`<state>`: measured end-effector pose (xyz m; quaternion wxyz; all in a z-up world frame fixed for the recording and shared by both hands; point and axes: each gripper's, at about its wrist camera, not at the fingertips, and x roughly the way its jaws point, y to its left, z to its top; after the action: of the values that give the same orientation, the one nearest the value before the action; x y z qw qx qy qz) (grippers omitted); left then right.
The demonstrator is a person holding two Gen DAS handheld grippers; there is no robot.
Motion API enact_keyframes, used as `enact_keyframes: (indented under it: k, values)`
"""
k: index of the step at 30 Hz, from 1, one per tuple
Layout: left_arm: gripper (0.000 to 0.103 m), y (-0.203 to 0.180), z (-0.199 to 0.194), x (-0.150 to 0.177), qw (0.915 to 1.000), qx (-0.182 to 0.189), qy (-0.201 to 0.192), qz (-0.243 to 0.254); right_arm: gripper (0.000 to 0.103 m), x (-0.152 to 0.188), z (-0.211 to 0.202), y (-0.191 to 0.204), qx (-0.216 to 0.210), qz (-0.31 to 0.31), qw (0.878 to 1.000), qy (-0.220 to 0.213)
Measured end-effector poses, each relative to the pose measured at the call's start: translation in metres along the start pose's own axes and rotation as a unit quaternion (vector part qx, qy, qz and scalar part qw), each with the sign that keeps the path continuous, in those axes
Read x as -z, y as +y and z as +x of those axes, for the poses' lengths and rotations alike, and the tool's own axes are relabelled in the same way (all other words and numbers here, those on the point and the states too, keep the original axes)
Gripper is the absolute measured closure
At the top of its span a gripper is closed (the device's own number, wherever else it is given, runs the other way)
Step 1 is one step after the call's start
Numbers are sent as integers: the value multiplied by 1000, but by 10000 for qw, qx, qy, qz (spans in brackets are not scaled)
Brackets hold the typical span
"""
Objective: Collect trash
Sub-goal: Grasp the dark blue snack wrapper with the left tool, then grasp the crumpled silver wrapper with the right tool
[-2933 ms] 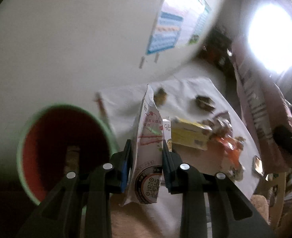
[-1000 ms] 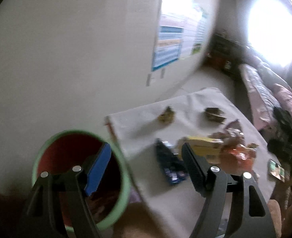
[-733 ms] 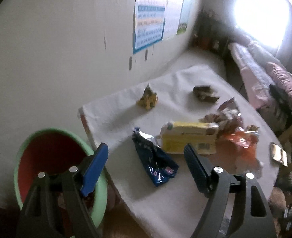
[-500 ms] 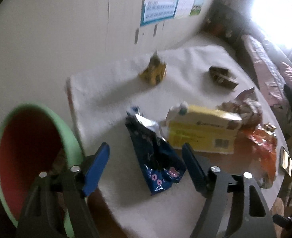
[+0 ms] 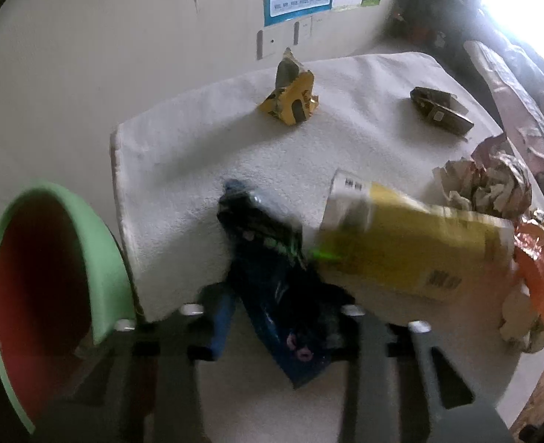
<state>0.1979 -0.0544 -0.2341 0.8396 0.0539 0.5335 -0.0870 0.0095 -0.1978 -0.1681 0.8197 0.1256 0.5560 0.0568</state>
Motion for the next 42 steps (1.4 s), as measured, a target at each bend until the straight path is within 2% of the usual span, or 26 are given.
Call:
enact_keyframes:
  k: [3, 10, 14, 20, 26, 28, 33, 36, 42]
  values:
    - [86, 8, -9, -2, 9999, 113, -36, -99, 26, 2, 8, 0, -66, 41, 9998, 169]
    - [87, 17, -47, 12, 9991, 226, -344, 114, 26, 4, 25, 2, -151, 37, 9988, 471]
    - [87, 18, -82, 16, 9966, 444, -670, 160, 26, 5, 31, 4, -152, 4, 9981, 600]
    - [86, 12, -117, 19, 9919, 552, -1111, 279, 26, 7, 46, 7, -93, -83, 9961, 877]
    - [85, 7, -126, 24, 9912, 640, -1114, 311, 27, 7, 68, 22, 6, -388, 9928, 1131]
    - [85, 8, -125, 24, 9915, 630, -1101, 301, 37, 10, 71, 27, 31, -478, 9924, 1135]
    - [85, 15, -121, 27, 9927, 595, -1033, 200, 55, 10, 68, 29, -2, -513, 9937, 998]
    - [85, 18, -119, 28, 9929, 575, -1022, 175, 60, 8, 59, 25, -23, -478, 9952, 858]
    - [85, 21, -124, 26, 9926, 542, -1074, 148, 61, -8, 28, 25, -64, -376, 9989, 286]
